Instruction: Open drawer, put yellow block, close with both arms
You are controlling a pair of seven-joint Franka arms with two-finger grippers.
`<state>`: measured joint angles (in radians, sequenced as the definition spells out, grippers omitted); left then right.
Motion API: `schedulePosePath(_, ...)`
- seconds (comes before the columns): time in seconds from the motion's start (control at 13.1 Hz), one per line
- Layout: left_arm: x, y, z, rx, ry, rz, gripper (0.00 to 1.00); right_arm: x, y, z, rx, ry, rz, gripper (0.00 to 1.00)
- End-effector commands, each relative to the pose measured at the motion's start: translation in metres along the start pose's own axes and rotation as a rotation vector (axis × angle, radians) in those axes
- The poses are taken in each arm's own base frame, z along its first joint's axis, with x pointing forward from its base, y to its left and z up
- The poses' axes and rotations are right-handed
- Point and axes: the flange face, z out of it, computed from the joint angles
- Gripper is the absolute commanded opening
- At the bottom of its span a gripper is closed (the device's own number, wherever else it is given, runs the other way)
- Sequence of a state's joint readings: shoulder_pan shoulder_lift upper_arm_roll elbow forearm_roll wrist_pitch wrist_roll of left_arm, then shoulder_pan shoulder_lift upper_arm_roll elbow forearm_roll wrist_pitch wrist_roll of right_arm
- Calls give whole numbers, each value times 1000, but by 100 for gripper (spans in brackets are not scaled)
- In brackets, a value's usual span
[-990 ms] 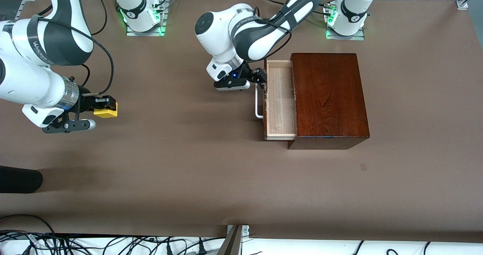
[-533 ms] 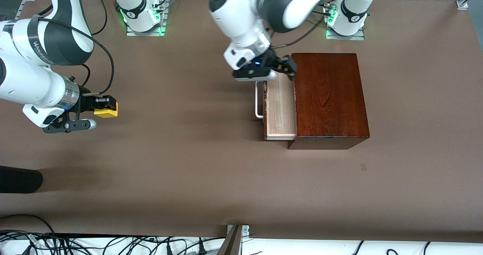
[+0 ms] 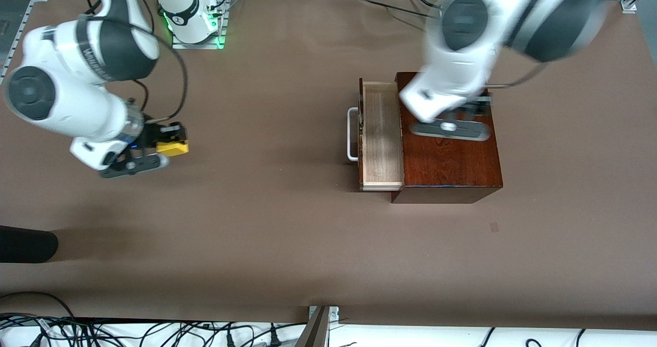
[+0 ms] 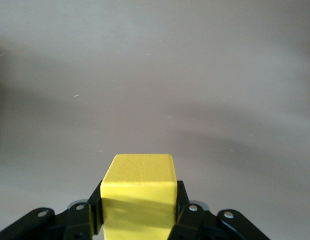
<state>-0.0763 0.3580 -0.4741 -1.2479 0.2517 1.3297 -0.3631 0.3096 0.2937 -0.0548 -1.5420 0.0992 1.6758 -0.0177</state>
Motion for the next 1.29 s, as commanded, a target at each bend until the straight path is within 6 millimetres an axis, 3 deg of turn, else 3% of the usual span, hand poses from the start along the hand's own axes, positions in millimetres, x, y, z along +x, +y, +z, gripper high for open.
schedulePosePath(0.0, -28, -51, -26, -32, 18, 50, 100, -5, -57, -3, 15, -3, -109, 4)
schedulePosePath(0.23, -50, -109, -27, -106, 6, 2, 100, -15, -164, 5, -23, 44, -284, 5)
schedulePosePath(0.3, -56, -116, -24, -107, 13, -20, 100, -21, -204, 8, -43, 82, -343, 5)
schedulePosePath(0.46, -62, -126, -11, -92, 40, -17, 100, -20, -260, 19, -46, 122, -433, 5)
schedulePosePath(0.61, -59, -125, 11, -85, 29, -8, 100, -18, -326, 34, -50, 136, -535, 10)
schedulePosePath(0.76, -55, -141, 13, -95, 45, 29, 100, -31, -398, 51, -102, 163, -650, 10)
schedulePosePath(0.84, -51, -147, 15, -111, 54, 51, 100, -41, -426, 57, -133, 177, -697, 9)
schedulePosePath(1.07, -45, -208, 36, -226, 44, 69, 100, -66, -475, 67, -158, 218, -782, 5)
schedulePosePath(1.22, -42, -224, 45, -252, 56, 86, 100, -82, -508, 80, -200, 251, -847, 4)
